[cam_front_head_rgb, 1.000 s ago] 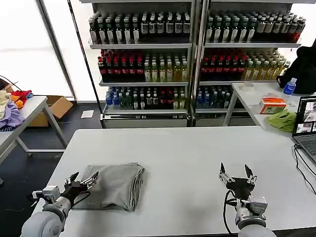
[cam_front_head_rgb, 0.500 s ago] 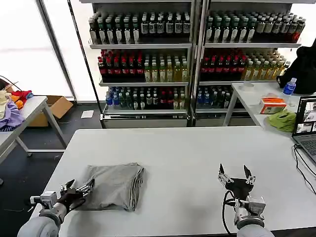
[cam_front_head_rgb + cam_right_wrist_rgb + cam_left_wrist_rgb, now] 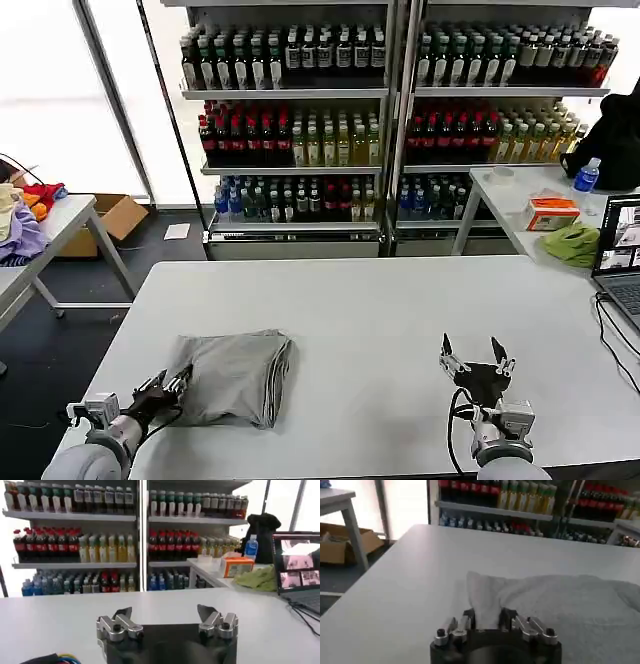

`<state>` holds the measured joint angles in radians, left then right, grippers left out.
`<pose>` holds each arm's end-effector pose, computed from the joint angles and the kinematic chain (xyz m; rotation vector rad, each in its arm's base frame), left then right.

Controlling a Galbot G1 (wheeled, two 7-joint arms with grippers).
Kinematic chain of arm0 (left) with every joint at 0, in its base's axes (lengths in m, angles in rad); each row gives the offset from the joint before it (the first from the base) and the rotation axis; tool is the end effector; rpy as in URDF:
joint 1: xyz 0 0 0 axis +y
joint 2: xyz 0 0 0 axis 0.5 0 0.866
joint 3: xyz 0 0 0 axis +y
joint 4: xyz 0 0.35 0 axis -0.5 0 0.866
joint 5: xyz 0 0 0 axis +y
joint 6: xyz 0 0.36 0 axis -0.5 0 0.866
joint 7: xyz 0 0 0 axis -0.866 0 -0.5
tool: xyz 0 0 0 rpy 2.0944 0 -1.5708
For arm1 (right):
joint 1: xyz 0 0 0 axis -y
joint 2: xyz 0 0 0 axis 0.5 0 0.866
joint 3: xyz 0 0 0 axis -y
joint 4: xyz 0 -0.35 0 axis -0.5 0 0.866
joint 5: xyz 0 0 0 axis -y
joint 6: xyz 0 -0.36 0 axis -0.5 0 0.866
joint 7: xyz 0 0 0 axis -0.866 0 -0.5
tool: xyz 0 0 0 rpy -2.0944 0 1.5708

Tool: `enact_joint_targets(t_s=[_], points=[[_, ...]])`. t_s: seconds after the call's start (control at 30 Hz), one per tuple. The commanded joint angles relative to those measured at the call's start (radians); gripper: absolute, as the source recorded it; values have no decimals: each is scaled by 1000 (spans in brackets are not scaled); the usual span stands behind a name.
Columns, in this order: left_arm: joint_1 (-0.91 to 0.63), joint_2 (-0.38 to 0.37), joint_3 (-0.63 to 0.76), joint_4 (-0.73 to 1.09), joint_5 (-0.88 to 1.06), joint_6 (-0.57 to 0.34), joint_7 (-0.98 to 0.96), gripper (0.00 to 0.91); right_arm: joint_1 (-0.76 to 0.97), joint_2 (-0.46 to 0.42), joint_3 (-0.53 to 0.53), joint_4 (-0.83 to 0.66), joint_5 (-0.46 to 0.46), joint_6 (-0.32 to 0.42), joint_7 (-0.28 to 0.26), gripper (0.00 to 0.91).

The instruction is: Fold and organize the clothes.

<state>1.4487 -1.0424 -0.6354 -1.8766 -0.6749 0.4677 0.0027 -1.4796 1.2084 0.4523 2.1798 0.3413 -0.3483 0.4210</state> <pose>0.2400 0.1549 -0.3076 -0.1182 -2.5814 0.1688 0.2078 -0.0314 -0.2525 -0.2161 -2.9080 0.0515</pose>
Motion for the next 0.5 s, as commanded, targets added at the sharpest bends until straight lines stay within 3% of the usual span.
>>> enact_joint_targets(t_s=[0.03, 0.3, 0.5], points=[[5, -12, -1, -5, -25, -1, 8, 0, -1, 1, -1, 0, -2, 2, 2, 907], [7, -6, -43, 2, -29, -18, 13, 0, 10, -3, -4, 5, 1, 1, 5, 907], [21, 65, -215, 21, -90, -9, 17, 0, 24, -9, -10, 1, 6, 1, 7, 907]])
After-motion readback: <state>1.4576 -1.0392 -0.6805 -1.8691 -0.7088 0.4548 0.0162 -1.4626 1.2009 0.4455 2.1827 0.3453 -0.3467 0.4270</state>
